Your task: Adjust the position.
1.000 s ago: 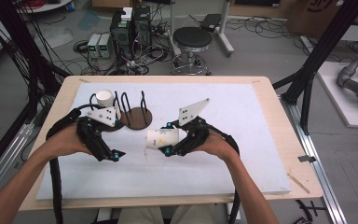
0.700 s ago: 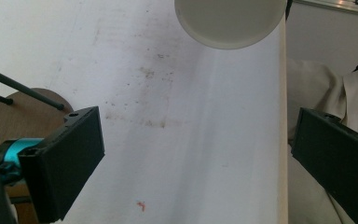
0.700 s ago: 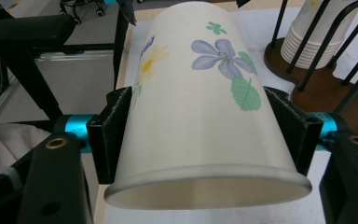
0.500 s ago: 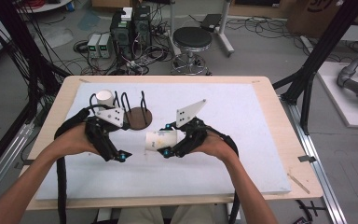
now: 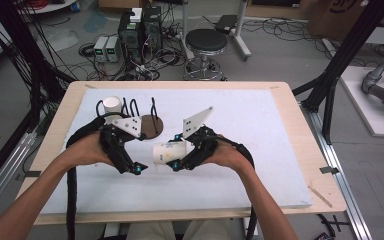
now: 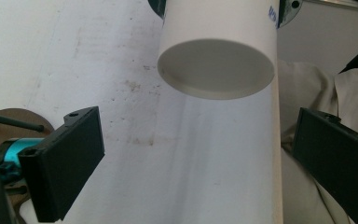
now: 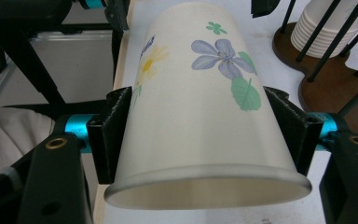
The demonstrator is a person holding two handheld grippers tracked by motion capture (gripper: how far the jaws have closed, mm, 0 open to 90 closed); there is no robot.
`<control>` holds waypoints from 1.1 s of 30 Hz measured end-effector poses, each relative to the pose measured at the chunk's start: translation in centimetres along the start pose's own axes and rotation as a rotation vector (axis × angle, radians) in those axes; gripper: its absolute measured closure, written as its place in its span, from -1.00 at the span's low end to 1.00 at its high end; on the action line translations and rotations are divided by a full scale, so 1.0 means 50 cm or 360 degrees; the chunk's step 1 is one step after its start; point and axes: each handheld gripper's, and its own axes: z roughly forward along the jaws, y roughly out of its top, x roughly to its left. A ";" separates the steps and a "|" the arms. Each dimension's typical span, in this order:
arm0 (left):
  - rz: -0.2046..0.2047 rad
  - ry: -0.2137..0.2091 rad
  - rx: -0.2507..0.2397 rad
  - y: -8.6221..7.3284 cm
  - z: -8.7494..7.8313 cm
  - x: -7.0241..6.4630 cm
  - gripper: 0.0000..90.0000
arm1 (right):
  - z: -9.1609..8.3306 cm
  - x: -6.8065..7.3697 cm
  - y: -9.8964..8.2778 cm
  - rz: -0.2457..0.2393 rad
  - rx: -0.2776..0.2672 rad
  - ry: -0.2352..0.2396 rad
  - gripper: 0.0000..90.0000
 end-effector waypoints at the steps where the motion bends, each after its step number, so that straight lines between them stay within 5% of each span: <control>1: 0.0003 -0.0003 0.0007 0.002 0.001 0.000 -0.95 | 0.001 0.000 0.001 0.0000 0.0004 0.0001 -0.32; 33: 0.0034 -0.0037 0.0112 0.025 0.039 0.002 -0.95 | 0.010 0.002 0.016 -0.0037 0.0243 -0.0008 -0.32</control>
